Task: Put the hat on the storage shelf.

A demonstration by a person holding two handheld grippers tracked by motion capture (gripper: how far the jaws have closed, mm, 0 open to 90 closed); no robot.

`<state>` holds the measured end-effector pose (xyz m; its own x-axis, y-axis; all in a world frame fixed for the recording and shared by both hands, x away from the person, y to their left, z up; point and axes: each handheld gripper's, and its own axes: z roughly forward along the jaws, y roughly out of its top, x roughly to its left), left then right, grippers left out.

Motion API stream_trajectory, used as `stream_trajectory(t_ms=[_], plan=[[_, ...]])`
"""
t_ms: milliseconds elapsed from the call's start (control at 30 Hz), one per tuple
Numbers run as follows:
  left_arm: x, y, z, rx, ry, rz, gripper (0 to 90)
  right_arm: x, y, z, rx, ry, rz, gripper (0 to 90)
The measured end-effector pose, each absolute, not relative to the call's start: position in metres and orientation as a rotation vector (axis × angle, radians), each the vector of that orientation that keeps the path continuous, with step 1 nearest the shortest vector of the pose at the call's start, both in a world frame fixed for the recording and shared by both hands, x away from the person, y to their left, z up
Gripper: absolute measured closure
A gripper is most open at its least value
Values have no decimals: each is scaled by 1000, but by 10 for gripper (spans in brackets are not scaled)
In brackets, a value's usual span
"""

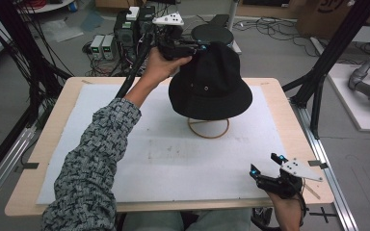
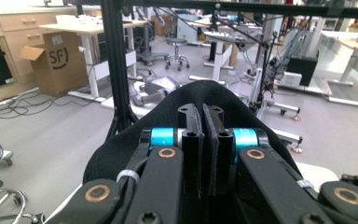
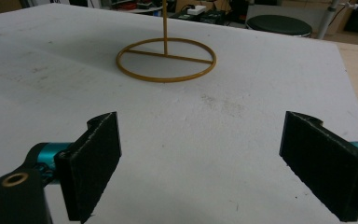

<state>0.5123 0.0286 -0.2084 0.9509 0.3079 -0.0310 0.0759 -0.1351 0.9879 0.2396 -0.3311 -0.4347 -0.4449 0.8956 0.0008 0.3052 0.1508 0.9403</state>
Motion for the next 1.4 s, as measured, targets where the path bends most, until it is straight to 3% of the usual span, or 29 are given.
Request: stream_trajectory(t_ms=[1400], plan=[[511, 4, -234, 1865, 267, 206, 831, 243, -331, -435, 1146, 1851, 1303, 123]])
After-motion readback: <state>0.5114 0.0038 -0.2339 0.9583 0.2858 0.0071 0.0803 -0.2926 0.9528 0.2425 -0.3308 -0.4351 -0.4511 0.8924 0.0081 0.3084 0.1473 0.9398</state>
